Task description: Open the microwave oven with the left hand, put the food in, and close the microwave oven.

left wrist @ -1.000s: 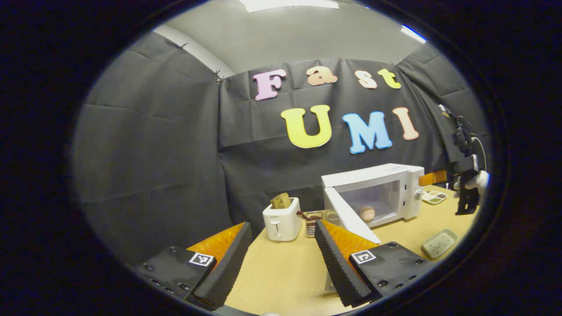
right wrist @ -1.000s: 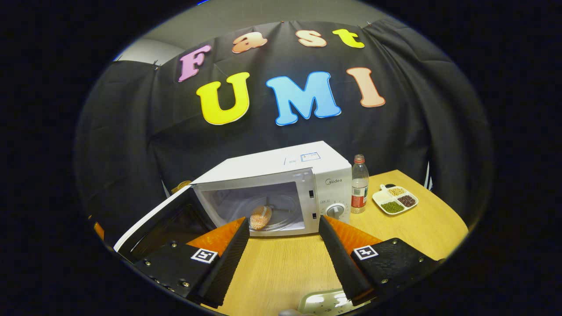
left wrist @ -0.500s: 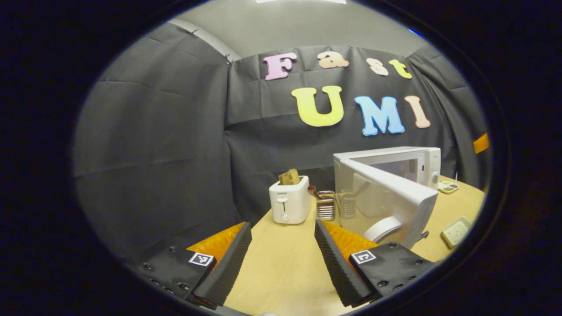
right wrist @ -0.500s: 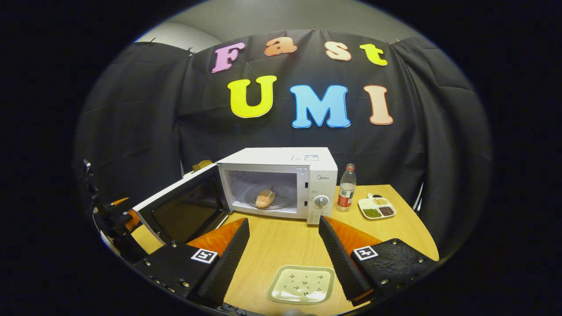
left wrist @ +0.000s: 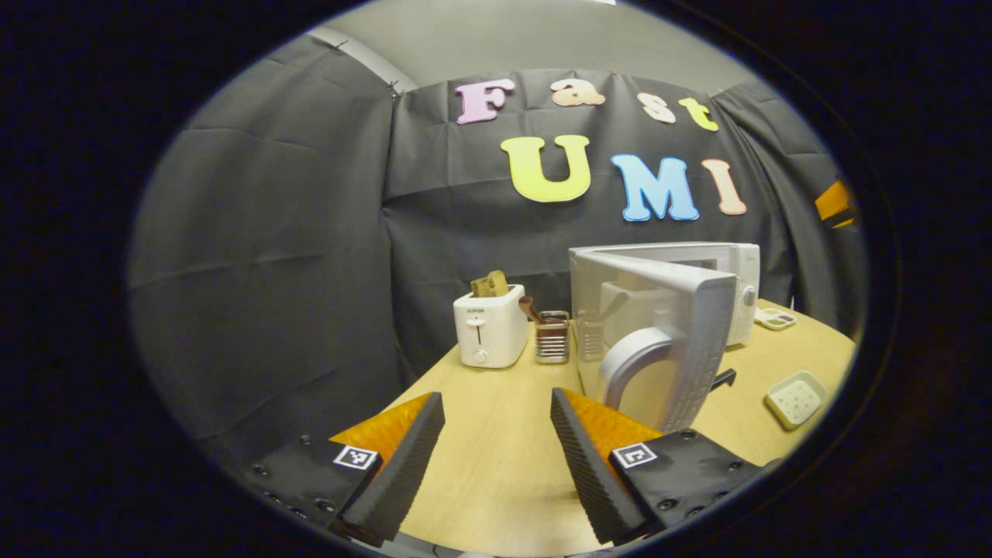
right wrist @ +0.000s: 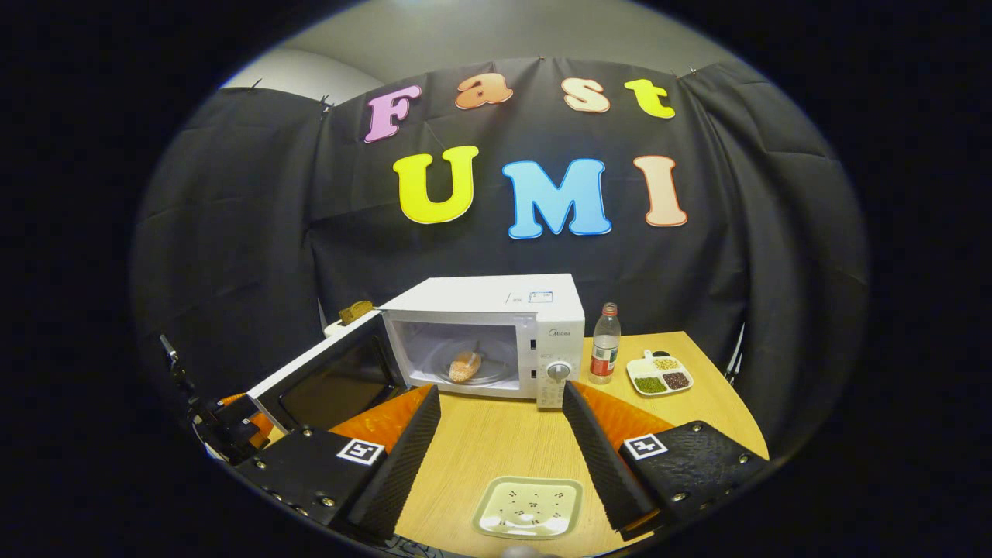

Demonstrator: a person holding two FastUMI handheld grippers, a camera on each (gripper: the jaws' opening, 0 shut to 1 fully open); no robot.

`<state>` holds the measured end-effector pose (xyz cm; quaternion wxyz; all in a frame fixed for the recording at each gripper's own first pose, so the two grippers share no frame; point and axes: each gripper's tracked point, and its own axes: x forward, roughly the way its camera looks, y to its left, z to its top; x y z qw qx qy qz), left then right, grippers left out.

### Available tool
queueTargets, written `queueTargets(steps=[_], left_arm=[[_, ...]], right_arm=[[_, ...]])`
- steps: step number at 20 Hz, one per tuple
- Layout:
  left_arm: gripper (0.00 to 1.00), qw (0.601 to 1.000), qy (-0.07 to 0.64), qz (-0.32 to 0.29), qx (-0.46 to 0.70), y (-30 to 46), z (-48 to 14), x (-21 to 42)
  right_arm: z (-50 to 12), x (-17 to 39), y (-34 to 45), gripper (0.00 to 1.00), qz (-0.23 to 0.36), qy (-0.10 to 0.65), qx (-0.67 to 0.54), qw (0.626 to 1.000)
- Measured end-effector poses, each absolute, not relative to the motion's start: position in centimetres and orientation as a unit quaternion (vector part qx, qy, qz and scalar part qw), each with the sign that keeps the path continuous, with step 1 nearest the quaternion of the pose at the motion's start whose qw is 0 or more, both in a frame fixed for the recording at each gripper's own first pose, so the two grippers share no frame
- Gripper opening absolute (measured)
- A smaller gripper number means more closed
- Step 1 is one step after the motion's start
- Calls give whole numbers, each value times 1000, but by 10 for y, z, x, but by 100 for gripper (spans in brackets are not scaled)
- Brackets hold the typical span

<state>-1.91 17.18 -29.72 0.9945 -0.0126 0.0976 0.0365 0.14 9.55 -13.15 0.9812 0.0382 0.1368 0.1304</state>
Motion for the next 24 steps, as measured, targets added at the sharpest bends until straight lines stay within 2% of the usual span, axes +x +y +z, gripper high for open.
queueTargets(steps=[24], left_arm=[[94,989,91,-112,-45,-72,-272,18]], right_arm=[[-133,12,-17,96,80,150,73,983]])
